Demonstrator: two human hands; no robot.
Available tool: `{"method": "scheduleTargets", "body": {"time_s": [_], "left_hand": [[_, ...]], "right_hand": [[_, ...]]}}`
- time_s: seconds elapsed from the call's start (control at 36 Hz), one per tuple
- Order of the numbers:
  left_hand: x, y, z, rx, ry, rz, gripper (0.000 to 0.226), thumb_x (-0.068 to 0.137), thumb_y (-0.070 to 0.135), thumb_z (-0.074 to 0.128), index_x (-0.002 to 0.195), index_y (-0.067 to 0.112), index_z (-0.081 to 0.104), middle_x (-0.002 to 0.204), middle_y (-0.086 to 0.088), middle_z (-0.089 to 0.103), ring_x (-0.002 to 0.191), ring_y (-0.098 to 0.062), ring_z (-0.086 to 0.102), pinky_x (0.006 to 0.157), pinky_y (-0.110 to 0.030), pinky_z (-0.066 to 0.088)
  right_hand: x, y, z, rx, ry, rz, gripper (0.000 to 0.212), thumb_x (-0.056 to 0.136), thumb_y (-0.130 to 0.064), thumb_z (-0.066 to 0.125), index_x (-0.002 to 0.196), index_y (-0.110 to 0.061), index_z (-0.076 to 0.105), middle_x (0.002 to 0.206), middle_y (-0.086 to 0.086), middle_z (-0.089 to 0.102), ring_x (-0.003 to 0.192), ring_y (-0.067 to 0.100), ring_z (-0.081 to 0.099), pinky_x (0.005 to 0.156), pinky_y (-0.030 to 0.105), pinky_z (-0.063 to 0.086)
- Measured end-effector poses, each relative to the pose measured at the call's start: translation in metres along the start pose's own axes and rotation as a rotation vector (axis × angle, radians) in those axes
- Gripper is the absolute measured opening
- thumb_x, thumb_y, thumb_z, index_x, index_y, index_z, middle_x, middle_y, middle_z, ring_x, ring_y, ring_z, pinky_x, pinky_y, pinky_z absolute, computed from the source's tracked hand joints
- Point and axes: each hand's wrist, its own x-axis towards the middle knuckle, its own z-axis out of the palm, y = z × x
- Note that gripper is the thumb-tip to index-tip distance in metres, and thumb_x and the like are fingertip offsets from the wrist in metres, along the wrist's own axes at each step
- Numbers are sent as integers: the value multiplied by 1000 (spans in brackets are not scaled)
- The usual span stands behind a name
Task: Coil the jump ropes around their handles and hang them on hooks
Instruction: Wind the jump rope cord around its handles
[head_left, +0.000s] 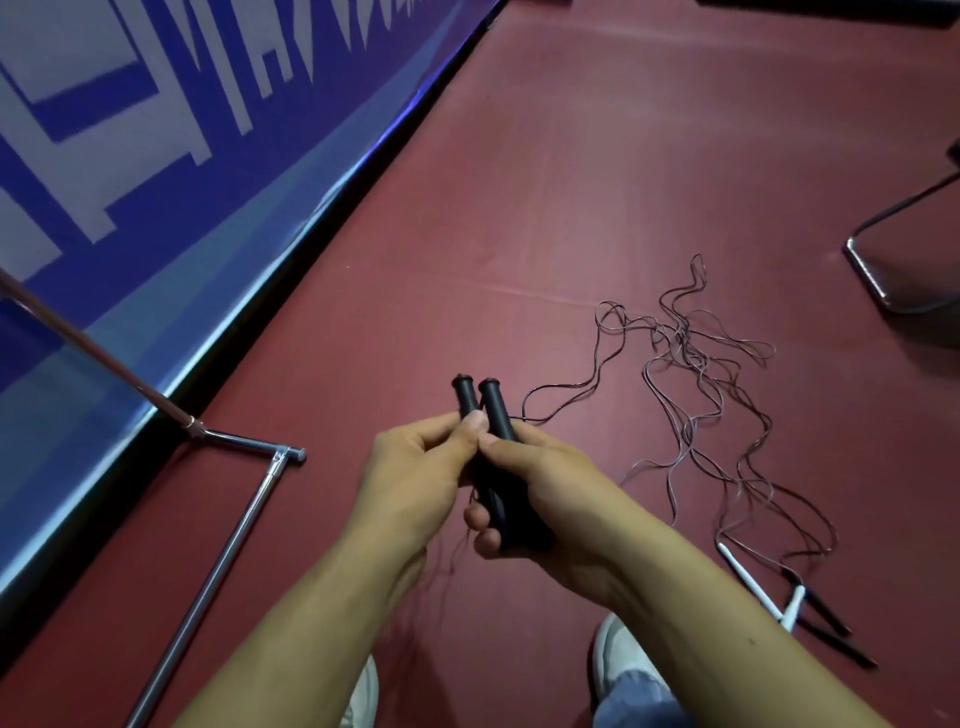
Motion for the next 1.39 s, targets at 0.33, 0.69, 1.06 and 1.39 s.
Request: {"method": "scheduleTargets", "body": {"time_s": [0.33,0.69,1.06,1.39], "left_hand": [[-1,13,-2,-56,-141,15,32,100,15,50,77,7,70,61,-12,45,53,-28,42,50,-40,44],[-7,21,-4,-49,-170,-52,34,103,34,54,85,6,63,58,-3,42,46,-16,43,44,-28,44],[-27,3,21,301,-26,-6,52,89,72,34,109,32,60,112,5,67,101,-16,66,88,-48,57],[-16,12,11,641,292,331,55,99,54,40,63,14,53,59,1,59,60,-20,55,52,-30,30]], "right_hand": [[-5,-7,-1,40,-115,-55,11,101,-6,53,95,-13,58,72,8,51,53,17,45,49,27,39],[-7,-3,8,151,-56,-93,10,103,-10,51,96,-7,58,77,11,57,60,18,54,54,30,45],[-4,0,11,280,157,-59,17,99,-50,55,104,-36,62,80,-6,64,68,13,63,58,30,50],[-5,5,17,142,105,-25,29,98,-58,53,122,-43,63,112,-14,72,103,14,66,90,42,55]]}}
